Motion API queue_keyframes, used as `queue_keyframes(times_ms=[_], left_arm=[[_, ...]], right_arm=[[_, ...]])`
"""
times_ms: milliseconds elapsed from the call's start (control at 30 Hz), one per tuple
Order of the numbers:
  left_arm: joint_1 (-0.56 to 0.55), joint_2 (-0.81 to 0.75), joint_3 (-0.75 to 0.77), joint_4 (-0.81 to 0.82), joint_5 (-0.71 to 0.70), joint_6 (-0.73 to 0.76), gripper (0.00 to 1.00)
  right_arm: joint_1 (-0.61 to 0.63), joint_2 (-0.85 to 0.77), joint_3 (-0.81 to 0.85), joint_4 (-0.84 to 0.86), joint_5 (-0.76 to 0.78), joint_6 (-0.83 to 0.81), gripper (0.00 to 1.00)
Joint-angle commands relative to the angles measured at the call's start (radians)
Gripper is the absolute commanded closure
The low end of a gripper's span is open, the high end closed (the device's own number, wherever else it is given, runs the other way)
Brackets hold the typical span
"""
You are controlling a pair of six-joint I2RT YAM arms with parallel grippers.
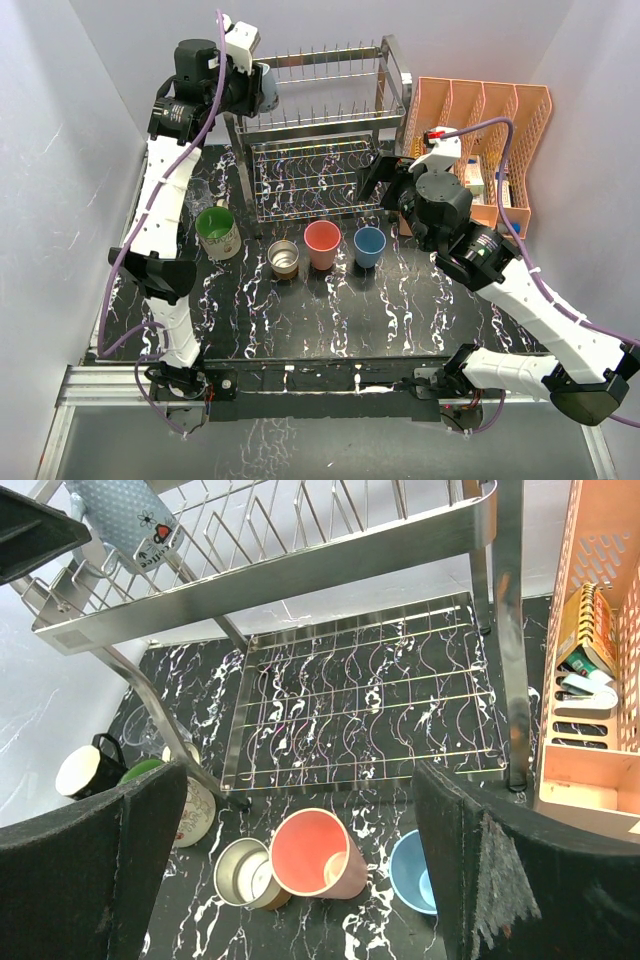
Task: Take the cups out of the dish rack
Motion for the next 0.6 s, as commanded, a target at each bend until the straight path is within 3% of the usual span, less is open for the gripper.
queue_keyframes(times_ms=[0,233,433,567], left_arm=[[0.006,0.001,0.019,-0.036,0.071,-0.002,0.63],[0.006,0.021,0.011,-0.043,0.047,0.028,0.64],[0.005,0.066,0.040,-0.078,-0.022,0.043,0.57],[0.005,0.074,0.035,-0.063,-0.029,0.046,0.65]], right_arm=[[0.002,-0.022,-0.012,0.028,0.019,0.020,0.02],[0.001,-0.023,-0.009,0.028,0.026,0.021,0.02],[0.002,-0.036,-0.016,0.029,0.030,0.024,0.02],[0.002,-0.044,-0.021,0.028,0.033,0.028,0.02]])
